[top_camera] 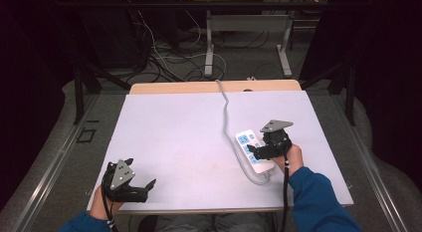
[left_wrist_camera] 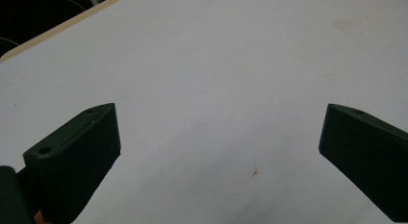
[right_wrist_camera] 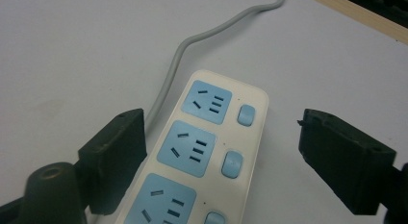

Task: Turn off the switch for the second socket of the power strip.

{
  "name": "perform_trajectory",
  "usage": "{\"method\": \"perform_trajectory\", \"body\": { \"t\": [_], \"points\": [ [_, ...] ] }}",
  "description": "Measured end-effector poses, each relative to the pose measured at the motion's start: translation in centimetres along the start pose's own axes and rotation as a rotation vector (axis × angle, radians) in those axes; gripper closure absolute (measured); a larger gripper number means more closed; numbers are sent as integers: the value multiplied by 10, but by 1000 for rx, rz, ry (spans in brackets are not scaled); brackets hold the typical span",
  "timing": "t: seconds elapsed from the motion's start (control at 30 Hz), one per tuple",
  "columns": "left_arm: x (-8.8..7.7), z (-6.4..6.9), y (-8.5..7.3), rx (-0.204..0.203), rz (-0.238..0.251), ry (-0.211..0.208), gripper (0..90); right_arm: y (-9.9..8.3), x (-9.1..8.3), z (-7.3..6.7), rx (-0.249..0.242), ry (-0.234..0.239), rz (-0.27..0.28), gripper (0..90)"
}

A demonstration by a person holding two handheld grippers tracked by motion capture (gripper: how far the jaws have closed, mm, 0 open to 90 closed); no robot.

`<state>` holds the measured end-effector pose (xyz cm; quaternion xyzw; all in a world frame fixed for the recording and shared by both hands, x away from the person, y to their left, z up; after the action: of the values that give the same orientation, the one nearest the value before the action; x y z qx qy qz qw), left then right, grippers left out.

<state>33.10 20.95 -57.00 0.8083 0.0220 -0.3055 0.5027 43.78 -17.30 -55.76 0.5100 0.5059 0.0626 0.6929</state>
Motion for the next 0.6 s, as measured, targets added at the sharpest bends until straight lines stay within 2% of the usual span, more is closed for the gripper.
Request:
{"method": "perform_trajectory", "body": {
  "t": [0.2,0.4,0.6],
  "points": [
    [0,0,0,2,-1,-1,7,1,-4,-2,-5,18,17,88],
    [0,0,0,0,4,1,6,1,-6,-4,-7,28,12,28],
    [0,0,0,1,0,-1,6,0,-8,-7,-8,41,15,0]
  ]
}}
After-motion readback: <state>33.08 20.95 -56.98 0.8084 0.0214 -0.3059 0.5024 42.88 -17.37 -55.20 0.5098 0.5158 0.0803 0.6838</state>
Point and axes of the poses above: each handheld gripper's, and its own axes: x roughly forward along the jaws, y roughly out of its top, z roughly to its right, the point moved 9 cm from there along x, roughly forward along the jaws, and after that the axes turned 12 degrees about y, right-handed, at the moved point
